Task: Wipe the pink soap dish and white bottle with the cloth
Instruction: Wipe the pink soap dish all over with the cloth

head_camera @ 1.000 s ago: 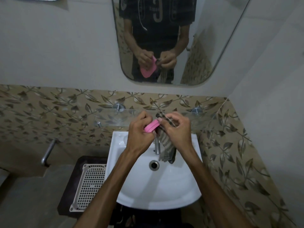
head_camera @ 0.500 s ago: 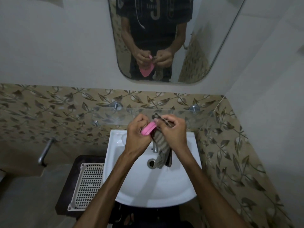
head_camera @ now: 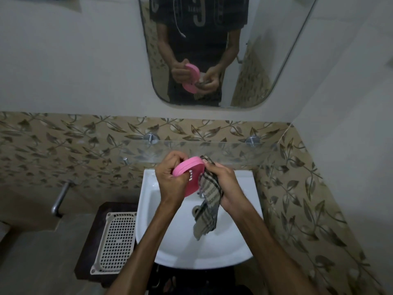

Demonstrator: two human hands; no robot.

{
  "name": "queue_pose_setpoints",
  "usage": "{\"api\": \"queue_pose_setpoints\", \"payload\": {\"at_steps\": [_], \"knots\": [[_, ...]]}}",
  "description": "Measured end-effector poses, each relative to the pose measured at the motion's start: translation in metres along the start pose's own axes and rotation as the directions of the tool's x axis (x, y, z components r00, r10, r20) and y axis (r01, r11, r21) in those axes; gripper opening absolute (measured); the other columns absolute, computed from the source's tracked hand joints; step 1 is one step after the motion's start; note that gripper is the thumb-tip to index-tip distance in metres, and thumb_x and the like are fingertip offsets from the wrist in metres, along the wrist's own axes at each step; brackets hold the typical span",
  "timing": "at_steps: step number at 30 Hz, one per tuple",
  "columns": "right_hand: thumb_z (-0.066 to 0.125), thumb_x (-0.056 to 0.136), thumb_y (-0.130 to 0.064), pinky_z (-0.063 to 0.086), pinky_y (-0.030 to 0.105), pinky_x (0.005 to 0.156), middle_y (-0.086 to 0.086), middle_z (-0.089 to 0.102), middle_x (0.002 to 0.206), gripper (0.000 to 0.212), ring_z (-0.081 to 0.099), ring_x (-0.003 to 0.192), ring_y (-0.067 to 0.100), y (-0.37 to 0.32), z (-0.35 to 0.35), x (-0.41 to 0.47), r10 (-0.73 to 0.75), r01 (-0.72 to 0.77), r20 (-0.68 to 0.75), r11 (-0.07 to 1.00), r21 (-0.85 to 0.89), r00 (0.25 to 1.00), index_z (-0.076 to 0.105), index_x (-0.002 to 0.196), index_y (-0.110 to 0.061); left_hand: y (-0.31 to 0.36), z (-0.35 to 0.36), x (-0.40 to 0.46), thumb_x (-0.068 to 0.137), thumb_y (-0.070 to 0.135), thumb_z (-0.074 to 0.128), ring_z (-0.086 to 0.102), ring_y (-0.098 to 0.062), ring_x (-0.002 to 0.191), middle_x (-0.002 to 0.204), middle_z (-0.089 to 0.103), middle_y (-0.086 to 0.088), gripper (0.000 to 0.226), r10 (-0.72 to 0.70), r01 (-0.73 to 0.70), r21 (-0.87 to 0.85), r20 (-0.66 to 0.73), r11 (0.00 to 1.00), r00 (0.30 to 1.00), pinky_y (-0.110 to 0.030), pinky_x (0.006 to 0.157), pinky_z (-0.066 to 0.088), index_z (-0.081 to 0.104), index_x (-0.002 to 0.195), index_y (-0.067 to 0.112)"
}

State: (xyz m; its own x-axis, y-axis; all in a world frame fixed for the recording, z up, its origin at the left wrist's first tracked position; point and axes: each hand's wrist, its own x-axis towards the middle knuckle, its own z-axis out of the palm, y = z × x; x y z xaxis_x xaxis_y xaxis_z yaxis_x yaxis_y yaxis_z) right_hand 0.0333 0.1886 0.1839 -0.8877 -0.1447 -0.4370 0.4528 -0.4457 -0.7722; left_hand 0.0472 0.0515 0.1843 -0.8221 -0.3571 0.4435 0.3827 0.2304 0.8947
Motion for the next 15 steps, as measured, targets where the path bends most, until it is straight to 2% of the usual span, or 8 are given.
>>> {"api": "queue_pose_setpoints", "payload": {"at_steps": [2, 4, 6, 7, 9, 11, 14, 15], "knots": [[0.064, 0.099, -0.01, 0.057, 0.031, 0.064, 0.012, 0.077, 0.087, 0.014, 0.073, 0.071, 0.02, 0.005, 0.0, 0.005, 0.067, -0.067, -0.018, 0.997, -0.03, 0.998, 0.078, 0.1, -0.007, -0.002, 0.001, -0.008, 0.062, -0.012, 0.061, 0.054, -0.035, 0.066, 0.073, 0.059, -0.023, 0.004, 0.001, -0.001, 0.018, 0.011, 1.0, 1.0, -0.047, 0.052, 0.042, 0.056, 0.064, -0.012], [0.062, 0.1, -0.008, 0.058, 0.032, 0.068, 0.013, 0.077, 0.089, 0.015, 0.072, 0.074, 0.021, 0.01, -0.002, 0.008, 0.063, -0.065, -0.019, 0.996, -0.06, 0.998, 0.076, 0.103, -0.007, -0.004, 0.001, -0.012, 0.067, -0.006, 0.062, 0.053, -0.031, 0.065, 0.072, 0.059, -0.019, 0.007, -0.002, -0.001, 0.049, 0.067, 0.999, 0.998, -0.047, 0.054, 0.042, 0.057, 0.066, -0.01], [0.065, 0.1, -0.01, 0.057, 0.033, 0.067, 0.013, 0.073, 0.086, 0.012, 0.069, 0.07, 0.02, 0.011, -0.006, 0.008, -0.026, 0.023, -0.026, 0.992, -0.126, 0.999, 0.076, 0.102, -0.005, -0.006, -0.004, -0.011, 0.071, 0.01, 0.063, 0.051, -0.03, 0.064, 0.071, 0.057, -0.015, 0.017, -0.016, -0.001, 0.105, 0.161, 0.995, 0.987, -0.045, 0.056, 0.04, 0.055, 0.067, -0.004], [0.068, 0.099, -0.011, 0.056, 0.034, 0.067, 0.011, 0.072, 0.084, 0.01, 0.067, 0.07, 0.018, 0.01, -0.009, 0.008, -0.121, 0.114, -0.019, 0.97, -0.215, 0.992, 0.076, 0.101, -0.005, -0.008, -0.008, -0.009, 0.071, 0.02, 0.063, 0.05, -0.03, 0.063, 0.07, 0.056, -0.012, 0.023, -0.016, -0.019, 0.16, 0.217, 0.987, 0.976, -0.044, 0.055, 0.039, 0.054, 0.067, -0.001], [0.072, 0.097, -0.011, 0.053, 0.031, 0.07, 0.007, 0.071, 0.08, 0.007, 0.065, 0.074, 0.015, 0.004, -0.012, 0.008, -0.336, 0.327, 0.057, 0.843, -0.427, 0.94, 0.076, 0.094, -0.007, -0.009, -0.014, -0.005, 0.07, 0.026, 0.061, 0.05, -0.028, 0.062, 0.069, 0.056, -0.005, 0.024, -0.031, -0.071, 0.306, 0.315, 0.95, 0.949, -0.045, 0.055, 0.04, 0.052, 0.067, 0.004], [0.073, 0.096, -0.011, 0.053, 0.027, 0.071, 0.005, 0.073, 0.081, 0.006, 0.065, 0.076, 0.013, -0.001, -0.01, 0.004, -0.472, 0.486, 0.181, 0.68, -0.549, 0.863, 0.076, 0.091, -0.01, -0.012, -0.014, -0.004, 0.07, 0.018, 0.06, 0.051, -0.026, 0.063, 0.067, 0.055, -0.001, 0.013, -0.084, -0.056, 0.391, 0.331, 0.919, 0.94, -0.049, 0.056, 0.043, 0.052, 0.068, 0.008], [0.077, 0.091, -0.011, 0.057, 0.03, 0.076, 0.003, 0.071, 0.093, 0.003, 0.067, 0.087, 0.013, 0.002, -0.001, -0.005, -0.589, 0.641, 0.341, 0.426, -0.639, 0.732, 0.078, 0.093, -0.011, -0.013, -0.005, -0.009, 0.074, 0.016, 0.063, 0.057, -0.029, 0.066, 0.066, 0.058, -0.003, 0.009, -0.196, 0.086, 0.361, 0.282, 0.929, 0.939, -0.051, 0.059, 0.049, 0.056, 0.07, 0.01], [0.078, 0.089, -0.013, 0.058, 0.032, 0.078, 0.002, 0.068, 0.099, 0.005, 0.067, 0.09, 0.014, 0.005, 0.001, -0.009, -0.609, 0.662, 0.367, 0.371, -0.651, 0.703, 0.079, 0.093, -0.011, -0.012, -0.002, -0.012, 0.075, 0.015, 0.065, 0.06, -0.03, 0.068, 0.067, 0.062, -0.004, 0.007, -0.239, 0.154, 0.316, 0.253, 0.936, 0.938, -0.051, 0.062, 0.052, 0.059, 0.073, 0.01]]}}
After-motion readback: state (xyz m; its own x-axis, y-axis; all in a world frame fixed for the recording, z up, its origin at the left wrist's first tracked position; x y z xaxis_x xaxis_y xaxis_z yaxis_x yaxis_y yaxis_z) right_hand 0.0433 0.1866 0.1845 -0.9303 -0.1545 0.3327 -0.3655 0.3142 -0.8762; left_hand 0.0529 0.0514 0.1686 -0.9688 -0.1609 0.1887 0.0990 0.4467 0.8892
